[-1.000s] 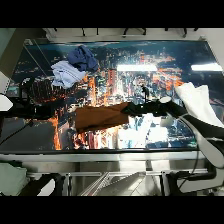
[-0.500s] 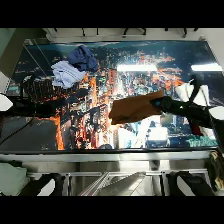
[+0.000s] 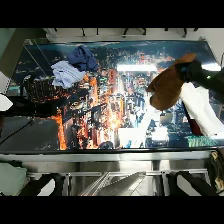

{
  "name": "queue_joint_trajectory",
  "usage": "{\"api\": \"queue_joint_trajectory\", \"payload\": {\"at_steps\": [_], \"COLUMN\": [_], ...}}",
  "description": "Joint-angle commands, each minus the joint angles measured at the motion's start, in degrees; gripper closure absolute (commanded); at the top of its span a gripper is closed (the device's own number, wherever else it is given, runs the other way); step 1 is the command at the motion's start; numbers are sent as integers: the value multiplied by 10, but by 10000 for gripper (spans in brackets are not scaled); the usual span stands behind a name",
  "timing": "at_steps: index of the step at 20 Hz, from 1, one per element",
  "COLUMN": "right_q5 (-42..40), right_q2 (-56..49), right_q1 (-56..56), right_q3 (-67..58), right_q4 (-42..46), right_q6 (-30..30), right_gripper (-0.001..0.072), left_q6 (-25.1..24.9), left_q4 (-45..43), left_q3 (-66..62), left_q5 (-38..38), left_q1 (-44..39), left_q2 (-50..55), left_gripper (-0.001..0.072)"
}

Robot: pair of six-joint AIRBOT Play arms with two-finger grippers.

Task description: Fold the shirts.

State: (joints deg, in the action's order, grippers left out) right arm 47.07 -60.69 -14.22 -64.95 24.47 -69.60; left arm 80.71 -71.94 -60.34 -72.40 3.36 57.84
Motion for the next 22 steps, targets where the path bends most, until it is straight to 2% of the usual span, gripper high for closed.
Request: {"api": "queue_joint_trajectory", "payload": {"at_steps": [1,12,18,22], "right_q5": [-3,14,20,53], "right_q2": [-85,-302,-348,-349], "right_q1": [-33,-130,-183,-199], "right_q3": [-122,-430,-458,-458], "right_q4": [0,0,9,50], "right_q6": [4,6,5,6], "right_gripper": [678,678,678,677], "left_q6": [-10,-12,-12,-12], "left_q4": [-1,-5,-5,-4], "left_q3": [0,0,0,0], "left_q5": [0,24,31,32], "left_q1": [0,0,0,0], "left_q2": [0,0,0,0], "left_gripper": [694,694,694,694]}}
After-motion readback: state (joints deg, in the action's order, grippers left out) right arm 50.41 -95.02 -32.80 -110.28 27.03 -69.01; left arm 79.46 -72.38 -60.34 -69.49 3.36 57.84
